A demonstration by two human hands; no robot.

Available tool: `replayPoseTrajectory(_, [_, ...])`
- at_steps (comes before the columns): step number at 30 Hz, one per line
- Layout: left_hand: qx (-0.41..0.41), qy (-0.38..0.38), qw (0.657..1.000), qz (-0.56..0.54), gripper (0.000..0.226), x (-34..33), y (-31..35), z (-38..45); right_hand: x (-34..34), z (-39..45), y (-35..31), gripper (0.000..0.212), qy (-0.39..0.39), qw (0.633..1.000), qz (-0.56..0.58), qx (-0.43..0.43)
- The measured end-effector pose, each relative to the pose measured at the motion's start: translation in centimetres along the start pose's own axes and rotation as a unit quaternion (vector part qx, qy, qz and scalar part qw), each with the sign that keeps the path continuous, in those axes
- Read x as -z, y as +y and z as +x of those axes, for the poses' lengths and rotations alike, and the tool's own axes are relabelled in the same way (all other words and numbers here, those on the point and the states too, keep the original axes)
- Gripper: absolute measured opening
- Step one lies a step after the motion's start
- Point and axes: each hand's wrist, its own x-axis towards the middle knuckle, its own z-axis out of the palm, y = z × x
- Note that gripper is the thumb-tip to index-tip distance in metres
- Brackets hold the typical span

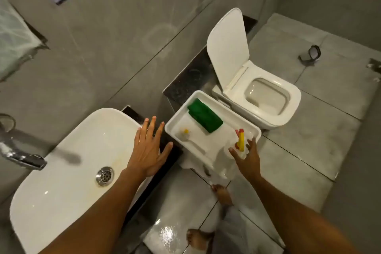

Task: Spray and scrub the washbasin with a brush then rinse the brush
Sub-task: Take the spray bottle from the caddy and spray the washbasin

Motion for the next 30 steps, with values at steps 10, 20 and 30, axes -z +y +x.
replayPoseTrajectory(10, [0.029, 0.089, 0.996, -0.015, 0.073, -2.6, 0.4, 0.2, -1.9, 1.8, 2.2, 0.081, 0.049, 0.998, 0.031, 0.005])
replayPoseTrajectory(20, [0.034, 0.123, 0.991, -0.026, 0.067, -3.0, 0.7, 0.4, -4.2, 5.4, 0.1, 0.048, 0.129, 0.979, -0.015, 0.154])
replayPoseTrajectory(30, [0.06, 0.131, 0.988, -0.051, 0.08, -1.9, 0.7, 0.0, -5.1, 3.5, -4.4, 0.013, -0.017, 0.986, 0.052, 0.158])
